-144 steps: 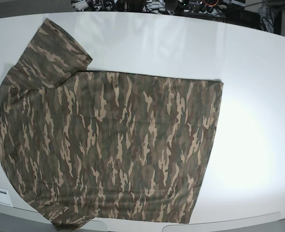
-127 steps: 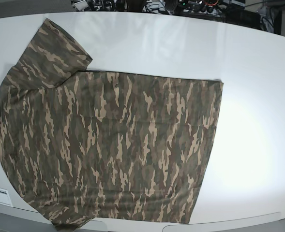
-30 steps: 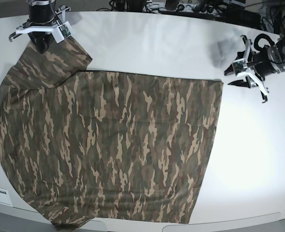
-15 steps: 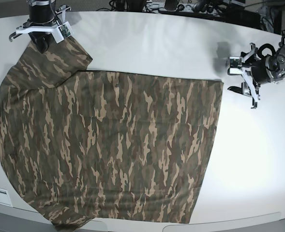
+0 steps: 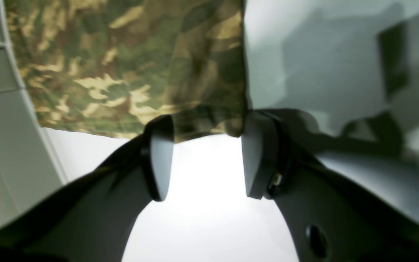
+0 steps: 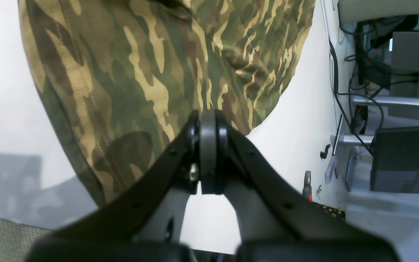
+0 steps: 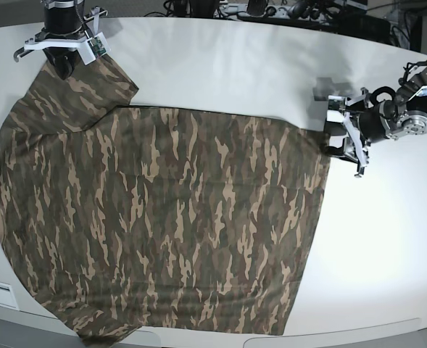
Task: Fold the T-shirt properly
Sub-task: 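Move both grippers down to the shirt's shoulder corners, then close both grippers on the shirt's shoulder corners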
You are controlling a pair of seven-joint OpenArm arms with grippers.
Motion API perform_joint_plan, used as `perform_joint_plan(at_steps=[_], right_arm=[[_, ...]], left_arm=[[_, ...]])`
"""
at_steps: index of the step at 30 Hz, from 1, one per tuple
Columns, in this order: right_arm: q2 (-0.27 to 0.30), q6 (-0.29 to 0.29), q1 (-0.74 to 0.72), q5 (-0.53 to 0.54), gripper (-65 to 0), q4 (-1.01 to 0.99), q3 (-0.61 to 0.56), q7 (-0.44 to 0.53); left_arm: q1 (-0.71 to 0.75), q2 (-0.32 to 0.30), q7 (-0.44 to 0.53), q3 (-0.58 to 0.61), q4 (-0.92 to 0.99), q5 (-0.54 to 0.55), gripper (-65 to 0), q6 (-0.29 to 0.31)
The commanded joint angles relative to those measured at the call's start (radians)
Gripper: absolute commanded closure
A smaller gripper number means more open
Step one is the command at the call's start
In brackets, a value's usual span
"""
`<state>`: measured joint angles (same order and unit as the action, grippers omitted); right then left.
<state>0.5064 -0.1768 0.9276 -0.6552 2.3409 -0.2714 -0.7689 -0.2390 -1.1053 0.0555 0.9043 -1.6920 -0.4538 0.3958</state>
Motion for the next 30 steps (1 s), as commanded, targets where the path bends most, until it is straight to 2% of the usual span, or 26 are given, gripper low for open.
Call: perform_joint_plan(at_steps=[1,6,7,10,15,20,23,26,27,30], right_arm=[[0.006,-0.014,0.009,-0.021,0.0,0.015,0.004,0.013],[0.006,-0.014,0.009,-0.021,0.0,0.015,0.004,0.013],[0.006,-0.014,0.009,-0.021,0.0,0.015,0.004,0.013],[0.006,-0.014,0.009,-0.021,0.0,0.015,0.004,0.014],[0.006,-0.014,0.008,-0.021,0.0,0.015,0.004,0.017],[0.006,-0.014,0.008,-0.026,0.0,0.015,0.004,0.033],[0.006,0.001,0.003,-0.025,0.0,0.015,0.023,0.035],[0.006,0.029,0.003,-0.018,0.0,0.015,0.091,0.069],[0.006,0.034,0.003,0.004,-2.1,0.015,0.127,0.085],[0.006,0.074,0.003,0.129,-16.4,0.015,0.245,0.114]], left_arm=[[0.004,-0.002,-0.022,0.026,0.01,-0.017,-31.9,0.056],[-0.011,0.035,-0.022,0.045,0.01,-0.017,-30.0,0.06],[-0.011,0.041,-0.03,0.045,0.01,-0.016,-25.8,0.06],[-0.011,0.051,-0.065,0.045,0.01,-0.005,0.0,0.058],[-0.011,0.05,-0.139,0.044,-0.018,-0.006,0.0,0.05],[-0.011,0.05,-0.208,0.044,-0.081,-0.006,0.0,-0.047],[-0.011,0.05,-0.245,0.044,-0.115,-0.006,0.0,-0.082],[-0.011,0.05,-0.245,0.043,-0.124,-0.006,0.0,-0.103],[-0.011,0.05,-0.245,0.043,-0.124,-0.006,0.0,-0.102],[-0.011,0.05,-0.25,0.043,-0.124,-0.006,0.0,-0.101]])
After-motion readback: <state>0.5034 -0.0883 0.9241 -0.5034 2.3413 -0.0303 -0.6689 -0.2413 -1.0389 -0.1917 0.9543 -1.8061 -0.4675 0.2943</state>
